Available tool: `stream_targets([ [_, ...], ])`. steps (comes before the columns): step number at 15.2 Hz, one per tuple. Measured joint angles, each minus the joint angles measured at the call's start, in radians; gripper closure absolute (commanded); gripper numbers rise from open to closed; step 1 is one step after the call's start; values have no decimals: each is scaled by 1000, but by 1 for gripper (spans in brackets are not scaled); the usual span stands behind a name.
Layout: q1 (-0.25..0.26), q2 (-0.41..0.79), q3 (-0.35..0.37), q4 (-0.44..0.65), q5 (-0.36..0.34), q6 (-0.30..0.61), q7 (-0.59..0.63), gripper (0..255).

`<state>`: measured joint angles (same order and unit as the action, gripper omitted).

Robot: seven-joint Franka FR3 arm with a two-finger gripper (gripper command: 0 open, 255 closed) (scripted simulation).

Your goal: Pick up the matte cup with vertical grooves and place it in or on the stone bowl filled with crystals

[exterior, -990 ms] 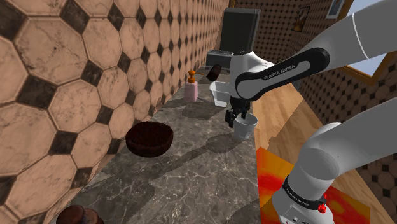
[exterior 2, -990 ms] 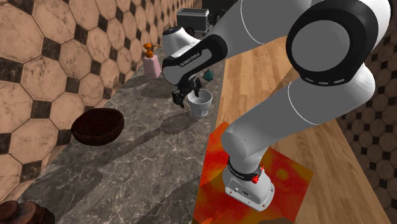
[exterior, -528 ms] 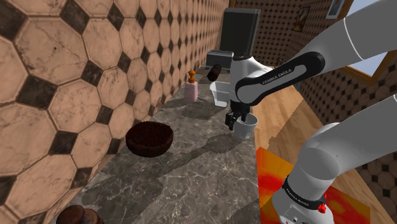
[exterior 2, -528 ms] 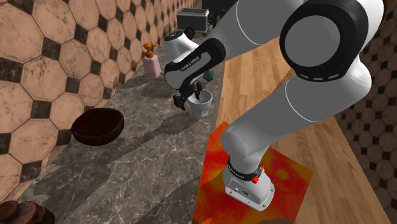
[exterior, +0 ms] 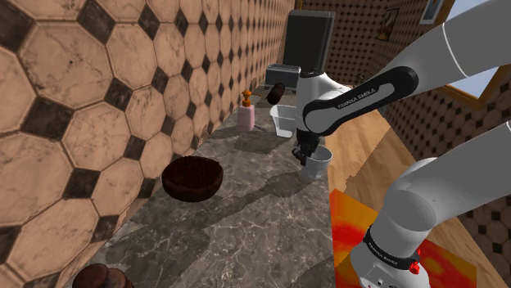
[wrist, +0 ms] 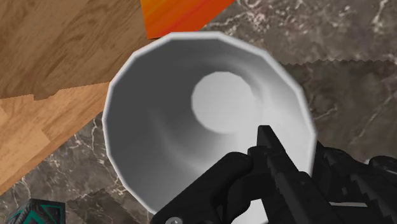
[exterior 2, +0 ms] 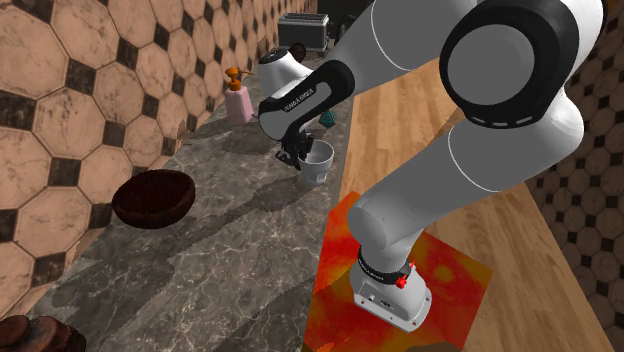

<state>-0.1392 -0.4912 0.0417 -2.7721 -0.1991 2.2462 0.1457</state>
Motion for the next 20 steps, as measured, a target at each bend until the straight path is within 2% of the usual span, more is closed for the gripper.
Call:
stream_targets([
  [6, 1, -4, 0, 3, 2, -8, -1, 255],
  [20, 15, -114, -3, 115, 30, -227, -42, 255],
])
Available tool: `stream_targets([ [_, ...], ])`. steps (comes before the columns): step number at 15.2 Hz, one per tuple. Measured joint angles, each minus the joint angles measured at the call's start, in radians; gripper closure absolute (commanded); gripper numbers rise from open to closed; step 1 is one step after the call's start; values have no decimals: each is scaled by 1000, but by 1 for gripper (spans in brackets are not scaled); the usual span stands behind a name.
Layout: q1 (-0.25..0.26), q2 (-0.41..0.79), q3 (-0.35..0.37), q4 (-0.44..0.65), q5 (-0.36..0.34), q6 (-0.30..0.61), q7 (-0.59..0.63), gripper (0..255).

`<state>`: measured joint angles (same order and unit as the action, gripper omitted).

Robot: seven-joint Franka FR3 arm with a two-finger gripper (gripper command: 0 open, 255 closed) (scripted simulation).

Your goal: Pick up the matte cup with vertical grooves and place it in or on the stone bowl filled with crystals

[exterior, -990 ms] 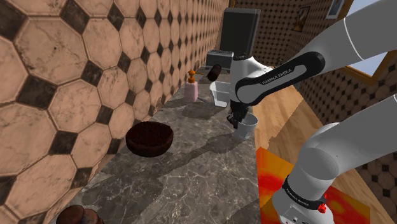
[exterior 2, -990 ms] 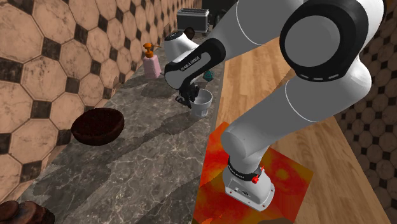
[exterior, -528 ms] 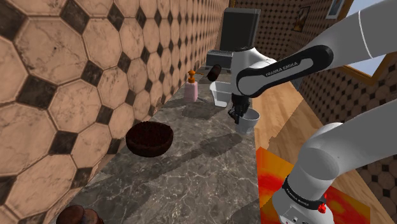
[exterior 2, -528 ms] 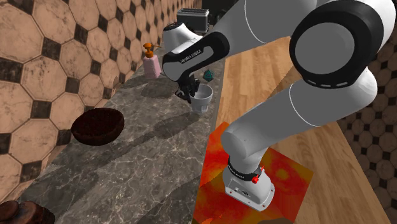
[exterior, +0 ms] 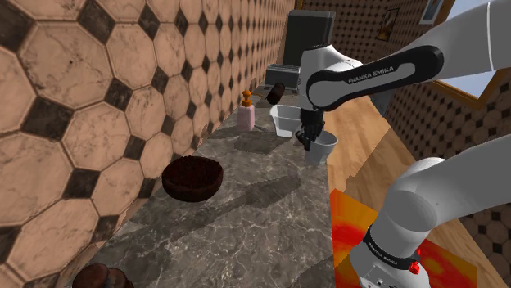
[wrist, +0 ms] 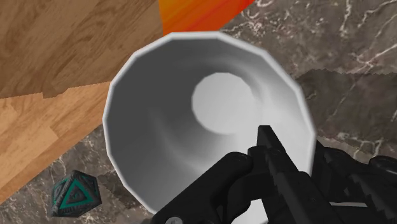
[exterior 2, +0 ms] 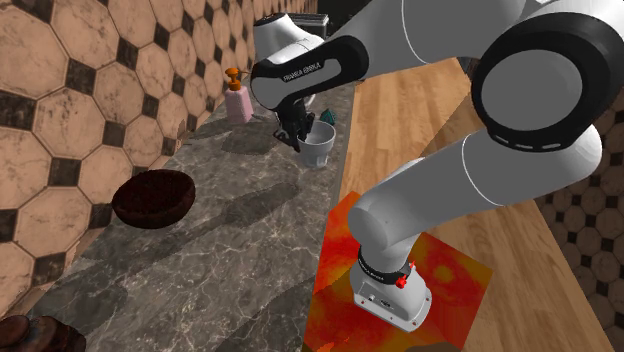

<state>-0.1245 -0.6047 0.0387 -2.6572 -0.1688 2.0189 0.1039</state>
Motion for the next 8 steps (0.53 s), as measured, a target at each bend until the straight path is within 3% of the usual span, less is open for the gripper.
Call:
stream_targets([
  [8, 2, -26, -1, 90, 8, -115, -20, 255],
])
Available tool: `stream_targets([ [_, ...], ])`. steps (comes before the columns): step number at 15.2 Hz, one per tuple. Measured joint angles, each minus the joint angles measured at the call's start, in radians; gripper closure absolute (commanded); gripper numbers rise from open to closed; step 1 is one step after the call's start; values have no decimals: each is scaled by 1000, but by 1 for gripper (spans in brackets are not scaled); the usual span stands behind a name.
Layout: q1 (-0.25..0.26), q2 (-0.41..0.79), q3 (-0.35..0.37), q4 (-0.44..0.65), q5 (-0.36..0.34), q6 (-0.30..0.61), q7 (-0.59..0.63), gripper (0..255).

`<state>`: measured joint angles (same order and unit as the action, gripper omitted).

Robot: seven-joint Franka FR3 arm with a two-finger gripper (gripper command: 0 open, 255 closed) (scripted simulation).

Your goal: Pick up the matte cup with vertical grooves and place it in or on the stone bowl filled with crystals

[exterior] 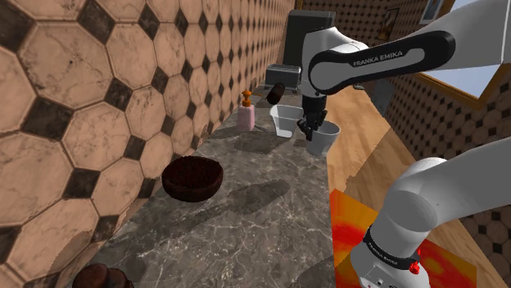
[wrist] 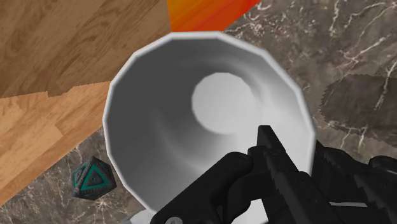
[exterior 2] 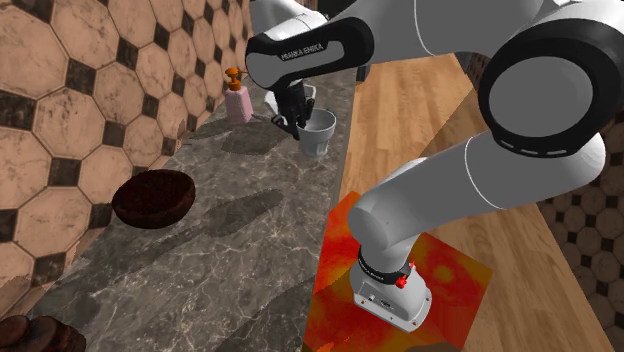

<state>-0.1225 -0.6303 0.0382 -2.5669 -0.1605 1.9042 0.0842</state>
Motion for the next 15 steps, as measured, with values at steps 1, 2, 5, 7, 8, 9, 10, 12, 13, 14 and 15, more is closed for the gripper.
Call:
stream_targets([
  [1, 1, -4, 1, 11, 1, -14, -2, 255],
  [2, -1, -10, -2, 22, 1, -31, -7, 255],
  [5, 0, -9, -1, 60, 3, -68, -12, 255],
  [7, 1, -14, 2, 88, 6, -101, -15, 255],
  [8, 0, -16, 0, 99, 6, -114, -19, 255],
  [9, 1, -16, 1, 112, 7, -127, -20, 255],
  [10, 0, -17, 0, 121, 7, -136, -22, 255],
  [12, 13, 9, 27, 151, 23, -145, 7, 255],
  [13, 19, 24, 42, 164, 31, -146, 25, 255],
  [14, 26, 43, 59, 183, 40, -148, 44, 255],
  [15, 32, 61, 74, 205, 48, -155, 62, 255],
])
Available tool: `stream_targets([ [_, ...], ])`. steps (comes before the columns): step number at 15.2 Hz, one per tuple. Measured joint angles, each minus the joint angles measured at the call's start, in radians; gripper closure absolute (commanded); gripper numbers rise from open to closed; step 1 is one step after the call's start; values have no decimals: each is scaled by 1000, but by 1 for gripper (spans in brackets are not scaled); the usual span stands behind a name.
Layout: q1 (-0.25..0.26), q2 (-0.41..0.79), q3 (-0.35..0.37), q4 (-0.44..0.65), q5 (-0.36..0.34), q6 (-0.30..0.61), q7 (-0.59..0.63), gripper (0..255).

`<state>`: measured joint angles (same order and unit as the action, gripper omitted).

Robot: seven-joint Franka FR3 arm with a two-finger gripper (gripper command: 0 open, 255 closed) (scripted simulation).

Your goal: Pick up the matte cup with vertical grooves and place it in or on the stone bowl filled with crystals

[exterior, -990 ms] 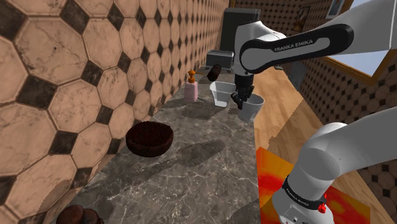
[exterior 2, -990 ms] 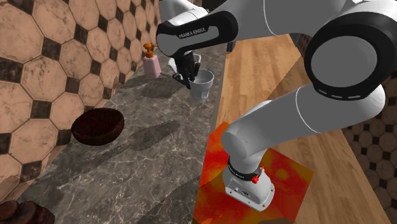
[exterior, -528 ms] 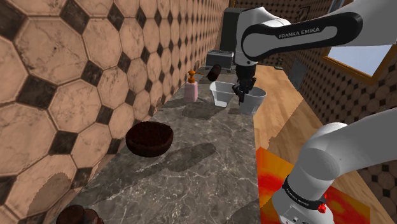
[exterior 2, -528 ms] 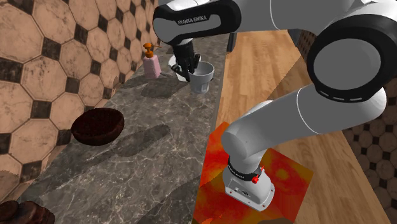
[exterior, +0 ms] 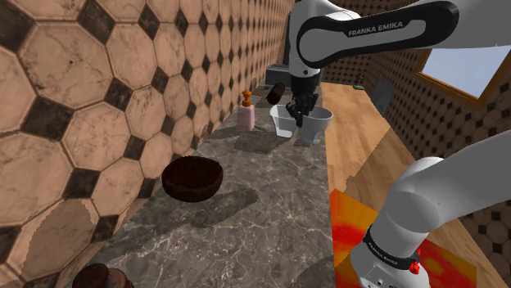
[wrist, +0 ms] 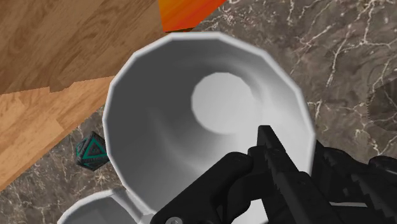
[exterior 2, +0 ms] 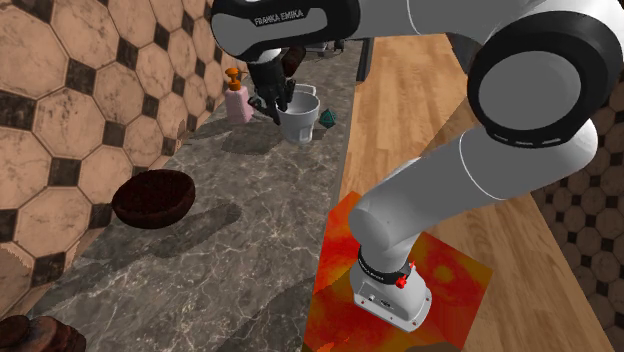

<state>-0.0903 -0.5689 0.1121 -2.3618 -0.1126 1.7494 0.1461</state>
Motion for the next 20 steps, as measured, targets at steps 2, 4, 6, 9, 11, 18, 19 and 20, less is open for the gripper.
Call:
stream_targets([
  [2, 12, 55, 36, 44, 15, 4, 44, 255],
  [4, 22, 108, 66, 100, 24, -3, 82, 255],
  [6, 33, 162, 102, 158, 32, -12, 128, 255],
  [9, 51, 242, 156, 238, 38, -22, 200, 255],
  [11, 59, 306, 186, 304, 33, -31, 243, 255],
  [18, 104, 530, 280, 558, -13, -92, 395, 255],
  [19, 114, 572, 292, 612, -27, -110, 418, 255],
  [20, 126, 612, 303, 662, -40, -127, 441, 255],
])
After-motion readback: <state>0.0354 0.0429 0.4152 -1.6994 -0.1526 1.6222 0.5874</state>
